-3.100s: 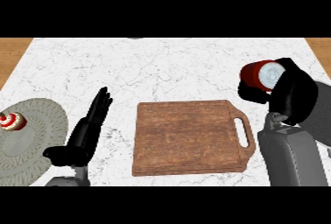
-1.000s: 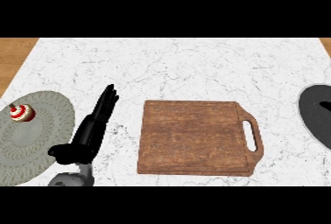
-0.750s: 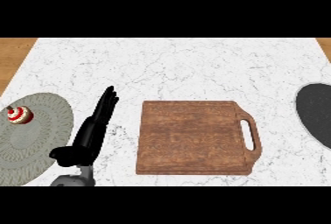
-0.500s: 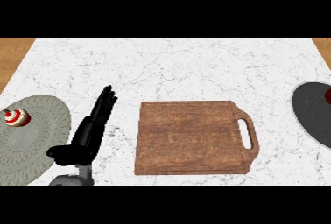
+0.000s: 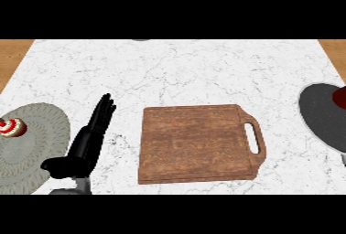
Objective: Pick the can from the cutting board and place it in the pan
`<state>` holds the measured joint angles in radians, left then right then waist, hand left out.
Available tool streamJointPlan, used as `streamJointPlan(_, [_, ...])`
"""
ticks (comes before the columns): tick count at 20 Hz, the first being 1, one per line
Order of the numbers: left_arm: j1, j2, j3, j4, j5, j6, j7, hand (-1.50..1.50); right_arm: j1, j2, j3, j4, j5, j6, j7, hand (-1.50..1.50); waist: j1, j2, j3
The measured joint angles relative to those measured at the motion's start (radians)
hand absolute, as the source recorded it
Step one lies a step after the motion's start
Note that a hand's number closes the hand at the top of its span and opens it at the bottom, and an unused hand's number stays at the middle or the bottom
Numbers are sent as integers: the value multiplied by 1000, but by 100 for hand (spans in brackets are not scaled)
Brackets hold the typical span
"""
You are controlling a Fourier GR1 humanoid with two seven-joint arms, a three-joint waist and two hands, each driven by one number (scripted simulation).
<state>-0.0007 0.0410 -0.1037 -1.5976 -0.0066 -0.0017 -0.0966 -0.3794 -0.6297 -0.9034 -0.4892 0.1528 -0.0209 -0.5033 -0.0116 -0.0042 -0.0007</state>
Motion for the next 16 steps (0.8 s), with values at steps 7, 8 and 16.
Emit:
streamJointPlan(7, [-4,-11,-8,14,-15,14,-8,0,197,100,40,-283,-88,113,27,-150,0,0,-1])
streamJointPlan(8, [-9,-14,-9,12,-16,16,-3,0,233,124,46,-345,-96,119,42,-150,-2,0,-1])
streamJointPlan(16, [-32,-6,11,9,-9,-2,18,0,415,242,97,-637,-148,111,116,-150,5,3,0])
